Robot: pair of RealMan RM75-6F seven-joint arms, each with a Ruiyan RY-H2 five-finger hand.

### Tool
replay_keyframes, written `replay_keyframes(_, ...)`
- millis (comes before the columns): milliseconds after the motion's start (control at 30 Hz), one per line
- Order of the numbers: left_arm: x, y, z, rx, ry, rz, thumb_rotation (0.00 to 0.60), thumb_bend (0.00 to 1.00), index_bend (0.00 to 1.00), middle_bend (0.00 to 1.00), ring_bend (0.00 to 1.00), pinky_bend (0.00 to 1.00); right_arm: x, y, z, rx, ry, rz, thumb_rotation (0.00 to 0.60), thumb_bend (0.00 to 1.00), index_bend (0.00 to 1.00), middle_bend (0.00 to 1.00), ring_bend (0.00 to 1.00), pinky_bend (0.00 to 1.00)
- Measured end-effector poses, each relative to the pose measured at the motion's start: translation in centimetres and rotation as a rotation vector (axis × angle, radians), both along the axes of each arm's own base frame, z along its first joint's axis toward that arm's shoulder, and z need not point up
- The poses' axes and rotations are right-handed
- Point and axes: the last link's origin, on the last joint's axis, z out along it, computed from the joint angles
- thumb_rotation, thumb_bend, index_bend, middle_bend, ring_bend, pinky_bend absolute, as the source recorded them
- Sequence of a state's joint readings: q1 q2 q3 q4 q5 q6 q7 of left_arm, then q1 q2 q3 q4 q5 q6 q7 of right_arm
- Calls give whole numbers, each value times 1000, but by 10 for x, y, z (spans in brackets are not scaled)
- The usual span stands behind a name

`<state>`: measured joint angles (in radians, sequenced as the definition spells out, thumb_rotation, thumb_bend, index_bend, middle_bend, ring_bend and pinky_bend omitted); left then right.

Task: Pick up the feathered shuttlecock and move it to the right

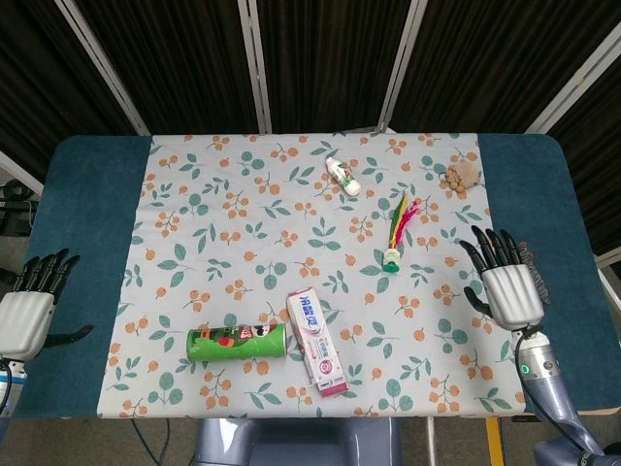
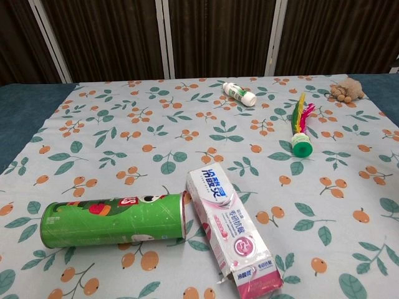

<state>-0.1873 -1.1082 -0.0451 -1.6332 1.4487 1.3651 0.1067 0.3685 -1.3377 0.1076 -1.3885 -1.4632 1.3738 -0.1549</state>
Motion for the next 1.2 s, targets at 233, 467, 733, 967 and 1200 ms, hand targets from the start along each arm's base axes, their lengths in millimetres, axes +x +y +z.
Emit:
replay_keyframes(233, 0, 0, 0, 0, -1, 0, 528, 106, 55, 0, 0, 0, 1, -1, 0, 8, 5, 7, 600, 219, 145, 0, 0, 0)
replay_keyframes(467, 0, 1, 0, -1, -1, 0, 528, 106, 55, 0, 0, 0, 7, -9, -3, 24, 13, 18, 600, 220, 148, 0, 0, 0)
replay_keyframes(733, -1, 1, 0, 0, -5, 4, 528, 106, 55, 0, 0, 0, 25, -48, -17, 76, 111, 69, 600, 220, 193, 12, 0, 0)
replay_keyframes(967, -2, -1, 1, 2, -9, 7, 528, 106, 55, 0, 0, 0, 32, -95, -37, 91, 247, 110, 600, 221, 314, 98, 0, 0)
replay_keyframes(1200, -2, -1, 1, 3, -10, 9, 527, 107, 55, 0, 0, 0, 37, -125, -66, 136, 333, 140, 600, 223, 386, 148, 0, 0)
